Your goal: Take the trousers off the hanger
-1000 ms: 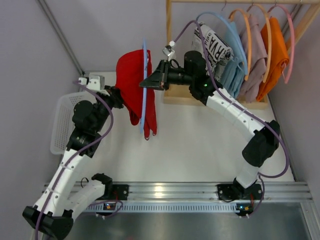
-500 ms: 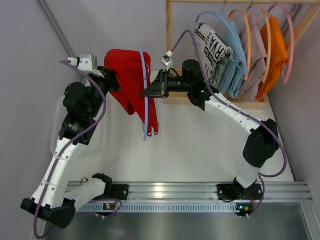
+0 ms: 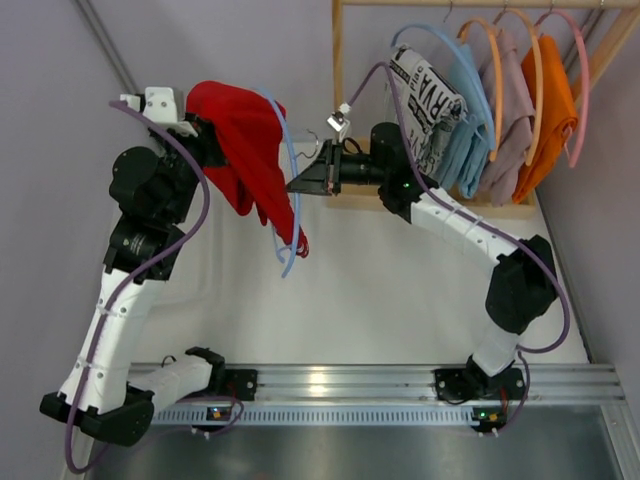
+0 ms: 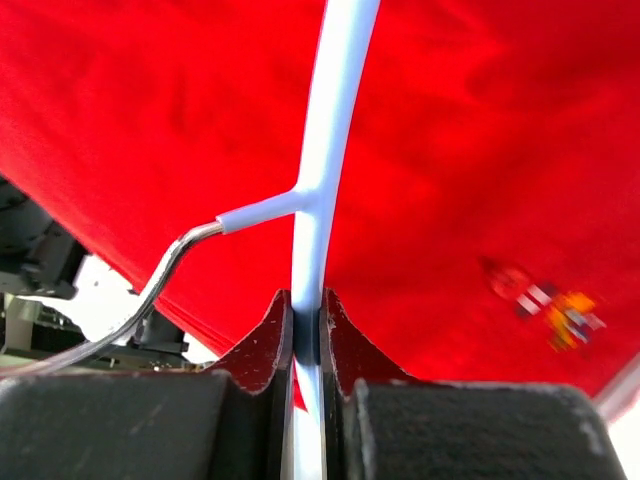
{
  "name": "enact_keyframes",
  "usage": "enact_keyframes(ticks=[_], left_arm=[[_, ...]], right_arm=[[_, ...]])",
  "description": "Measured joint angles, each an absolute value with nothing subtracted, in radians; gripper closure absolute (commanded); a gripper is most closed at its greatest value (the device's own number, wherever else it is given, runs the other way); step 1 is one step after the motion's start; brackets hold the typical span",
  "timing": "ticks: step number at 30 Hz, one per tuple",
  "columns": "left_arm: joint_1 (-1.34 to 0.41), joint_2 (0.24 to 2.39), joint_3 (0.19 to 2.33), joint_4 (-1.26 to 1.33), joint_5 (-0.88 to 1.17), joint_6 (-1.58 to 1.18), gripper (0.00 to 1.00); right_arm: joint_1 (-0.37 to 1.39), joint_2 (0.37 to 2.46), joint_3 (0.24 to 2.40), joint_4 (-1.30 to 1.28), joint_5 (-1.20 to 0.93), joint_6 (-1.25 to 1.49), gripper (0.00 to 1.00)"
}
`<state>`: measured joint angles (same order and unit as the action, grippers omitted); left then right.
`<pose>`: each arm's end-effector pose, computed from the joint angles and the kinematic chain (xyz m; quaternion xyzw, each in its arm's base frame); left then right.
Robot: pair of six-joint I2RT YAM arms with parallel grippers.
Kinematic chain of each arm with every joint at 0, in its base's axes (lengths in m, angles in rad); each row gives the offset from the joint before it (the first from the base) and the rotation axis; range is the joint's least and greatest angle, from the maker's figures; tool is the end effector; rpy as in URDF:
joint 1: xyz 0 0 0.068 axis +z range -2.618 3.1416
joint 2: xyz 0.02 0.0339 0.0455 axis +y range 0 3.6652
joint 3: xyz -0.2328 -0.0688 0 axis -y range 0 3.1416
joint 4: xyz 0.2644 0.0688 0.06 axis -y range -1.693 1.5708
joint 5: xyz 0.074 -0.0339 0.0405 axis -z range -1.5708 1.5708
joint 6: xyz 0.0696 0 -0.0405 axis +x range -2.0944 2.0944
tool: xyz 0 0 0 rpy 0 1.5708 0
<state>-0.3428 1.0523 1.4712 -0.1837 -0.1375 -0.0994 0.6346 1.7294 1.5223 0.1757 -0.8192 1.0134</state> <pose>0.2488 -0.0787 0.5114 0.0215 0.6198 -0.1303 0.7736 0.3317 0.3073 0.3439 -0.1482 0.6991 0.6627 0.2237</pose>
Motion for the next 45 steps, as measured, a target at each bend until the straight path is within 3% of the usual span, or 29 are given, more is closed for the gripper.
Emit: enact_keyframes(ticks=[8, 18, 25, 32, 45], left_arm=[[-0.341, 1.054, 1.539, -0.208, -0.192, -0.061, 1.0], [-0.337, 1.001, 1.639, -0.028, -0.178, -0.133, 1.0], [-0.334, 0.989, 1.689, 0.024, -0.294, -0.047, 1.0], [-0.229, 0.884, 1.504, 0.061, -0.432, 0.148, 1.0], [0.193, 0.597, 1.138, 0.057, -0.576, 0.326, 1.0]], right_arm=[[0.632, 1.766, 1.51, 0.164, -0.811, 1.015, 1.0], [0.594, 1.865, 1.457, -0.042, -0.715, 1.016, 1.0], [0.593, 1.866, 1.457, -0.053, -0.719, 1.017, 1.0], [0.593, 1.802, 1.439, -0.052, -0.741, 1.005, 1.0], [0.588, 1.682, 1.433, -0.053, -0.779, 0.986, 1.0]])
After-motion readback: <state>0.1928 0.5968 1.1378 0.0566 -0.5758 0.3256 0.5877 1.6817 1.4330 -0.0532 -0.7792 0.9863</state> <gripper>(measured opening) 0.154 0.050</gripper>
